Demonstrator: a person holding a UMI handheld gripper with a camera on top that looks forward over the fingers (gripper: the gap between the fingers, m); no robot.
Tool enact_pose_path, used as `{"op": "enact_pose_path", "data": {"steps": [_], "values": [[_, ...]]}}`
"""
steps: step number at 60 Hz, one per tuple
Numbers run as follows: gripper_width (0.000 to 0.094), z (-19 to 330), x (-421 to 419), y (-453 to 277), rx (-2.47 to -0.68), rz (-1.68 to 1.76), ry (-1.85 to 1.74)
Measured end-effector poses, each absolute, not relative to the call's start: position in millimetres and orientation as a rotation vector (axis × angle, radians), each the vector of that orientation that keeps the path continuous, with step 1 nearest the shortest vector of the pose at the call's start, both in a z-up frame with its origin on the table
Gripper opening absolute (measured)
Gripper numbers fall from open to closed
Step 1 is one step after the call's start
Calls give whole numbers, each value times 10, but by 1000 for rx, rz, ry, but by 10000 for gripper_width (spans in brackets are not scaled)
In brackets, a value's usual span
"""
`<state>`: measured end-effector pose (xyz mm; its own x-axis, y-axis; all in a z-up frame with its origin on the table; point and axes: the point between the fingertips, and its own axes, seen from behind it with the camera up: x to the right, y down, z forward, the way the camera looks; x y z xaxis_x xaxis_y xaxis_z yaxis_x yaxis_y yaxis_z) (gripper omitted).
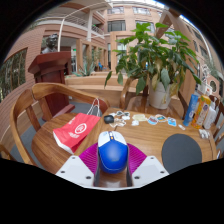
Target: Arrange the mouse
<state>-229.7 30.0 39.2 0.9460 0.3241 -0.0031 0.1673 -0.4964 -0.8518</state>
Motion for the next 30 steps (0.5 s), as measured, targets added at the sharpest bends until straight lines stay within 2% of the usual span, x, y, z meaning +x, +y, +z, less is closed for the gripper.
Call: {"op": "enact_pose_path", "data": {"steps": [8,12,15,18,21,26,28,30], "values": [[372,1728,-2167,319,-1860,276,-289],[371,2198,-1869,361,-1776,274,-233],[370,2410,-1608,412,-1740,254,-197],[368,2384,-1295,576,-1752,210,-150],[368,2177,-964,720,-1792,148,-109],[369,1649,-497,874,-1909,65,-44],[370,1231,-263,885,-1952,26,-31],[370,1100,-142,895,-1999,-13,-18]]}}
